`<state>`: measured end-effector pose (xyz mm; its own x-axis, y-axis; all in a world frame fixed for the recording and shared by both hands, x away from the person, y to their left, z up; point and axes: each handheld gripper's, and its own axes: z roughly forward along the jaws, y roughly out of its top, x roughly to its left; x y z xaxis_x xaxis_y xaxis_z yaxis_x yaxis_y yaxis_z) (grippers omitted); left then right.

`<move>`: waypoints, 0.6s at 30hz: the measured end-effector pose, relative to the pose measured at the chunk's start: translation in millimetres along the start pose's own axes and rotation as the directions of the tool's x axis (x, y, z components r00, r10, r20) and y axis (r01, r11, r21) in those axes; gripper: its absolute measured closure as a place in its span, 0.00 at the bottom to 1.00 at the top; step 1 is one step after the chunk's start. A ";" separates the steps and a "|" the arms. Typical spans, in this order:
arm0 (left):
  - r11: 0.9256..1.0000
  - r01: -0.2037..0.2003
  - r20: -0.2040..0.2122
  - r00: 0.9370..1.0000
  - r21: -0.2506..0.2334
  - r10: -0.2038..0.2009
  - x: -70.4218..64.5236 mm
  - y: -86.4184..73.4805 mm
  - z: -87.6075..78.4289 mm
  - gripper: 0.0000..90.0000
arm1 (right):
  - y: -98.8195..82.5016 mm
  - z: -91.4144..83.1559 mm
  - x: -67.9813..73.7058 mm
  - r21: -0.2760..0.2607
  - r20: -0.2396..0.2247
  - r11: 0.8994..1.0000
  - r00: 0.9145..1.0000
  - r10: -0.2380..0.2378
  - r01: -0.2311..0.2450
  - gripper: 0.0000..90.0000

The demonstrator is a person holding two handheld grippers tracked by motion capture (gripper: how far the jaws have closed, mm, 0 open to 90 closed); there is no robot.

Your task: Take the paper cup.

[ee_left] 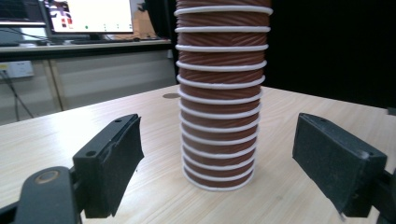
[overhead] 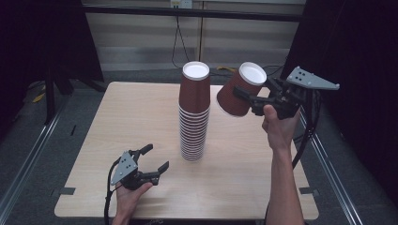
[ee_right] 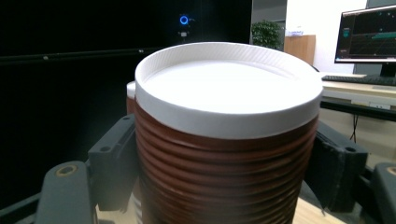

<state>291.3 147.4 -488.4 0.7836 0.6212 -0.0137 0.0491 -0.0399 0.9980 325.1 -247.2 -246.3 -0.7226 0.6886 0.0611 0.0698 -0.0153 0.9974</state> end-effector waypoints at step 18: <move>1.000 0.019 0.104 0.994 -0.005 -0.018 -6.6 20.5 12.3 0.22 | -51.0 -8.8 6.9 0.071 -0.010 0.997 0.999 0.039 -0.039 0.24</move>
<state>294.8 132.8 -468.6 0.8429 0.5367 -0.0383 0.0607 -0.0241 0.9979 310.5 -248.0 -296.5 -0.7263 0.6800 0.1007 0.1461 0.0095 0.9892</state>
